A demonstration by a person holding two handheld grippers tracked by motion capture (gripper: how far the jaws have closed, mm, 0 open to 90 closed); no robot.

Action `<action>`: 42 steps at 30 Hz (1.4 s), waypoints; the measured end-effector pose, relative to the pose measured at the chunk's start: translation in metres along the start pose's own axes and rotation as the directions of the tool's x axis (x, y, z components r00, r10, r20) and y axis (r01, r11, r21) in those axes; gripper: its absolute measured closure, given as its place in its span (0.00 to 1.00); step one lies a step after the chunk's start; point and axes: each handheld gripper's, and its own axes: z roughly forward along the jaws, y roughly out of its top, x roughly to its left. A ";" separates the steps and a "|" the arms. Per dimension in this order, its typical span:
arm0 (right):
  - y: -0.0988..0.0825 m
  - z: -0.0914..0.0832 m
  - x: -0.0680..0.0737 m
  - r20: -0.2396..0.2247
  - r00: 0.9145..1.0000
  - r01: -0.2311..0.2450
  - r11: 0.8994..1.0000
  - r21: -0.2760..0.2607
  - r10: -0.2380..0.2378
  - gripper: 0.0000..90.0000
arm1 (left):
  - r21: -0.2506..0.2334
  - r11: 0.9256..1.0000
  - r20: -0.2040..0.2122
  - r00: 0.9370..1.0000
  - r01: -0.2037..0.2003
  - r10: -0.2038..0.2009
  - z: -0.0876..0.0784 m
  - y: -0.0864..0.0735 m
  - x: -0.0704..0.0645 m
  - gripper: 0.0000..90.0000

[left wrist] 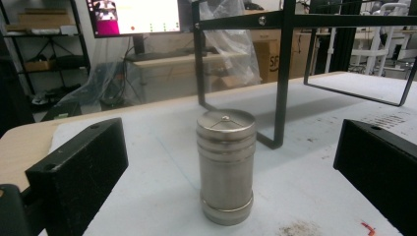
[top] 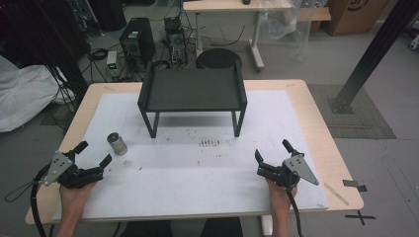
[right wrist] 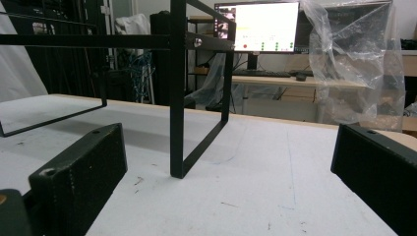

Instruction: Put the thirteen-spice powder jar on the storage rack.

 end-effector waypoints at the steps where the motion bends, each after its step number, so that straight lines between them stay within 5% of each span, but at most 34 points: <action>1: 0.000 0.000 0.000 0.000 1.000 0.000 1.000 0.000 0.000 0.00 | 0.002 1.000 0.000 1.000 -0.001 0.001 0.000 0.000 0.000 0.00; 24: 0.000 0.000 0.000 0.000 1.000 0.000 1.000 0.003 0.000 0.00 | -0.005 1.000 -0.004 1.000 0.001 -0.001 0.000 0.000 0.000 0.00; 33: 0.000 0.000 0.000 0.000 1.000 0.001 1.000 0.003 -0.001 0.00 | 0.007 0.999 -0.005 0.999 -0.048 0.048 0.001 0.001 -0.005 0.00; 42: 0.000 0.000 0.000 -0.001 1.000 0.001 1.000 0.004 -0.001 0.01 | -0.018 0.999 0.007 0.999 -0.048 0.048 -0.004 0.017 -0.005 0.00</action>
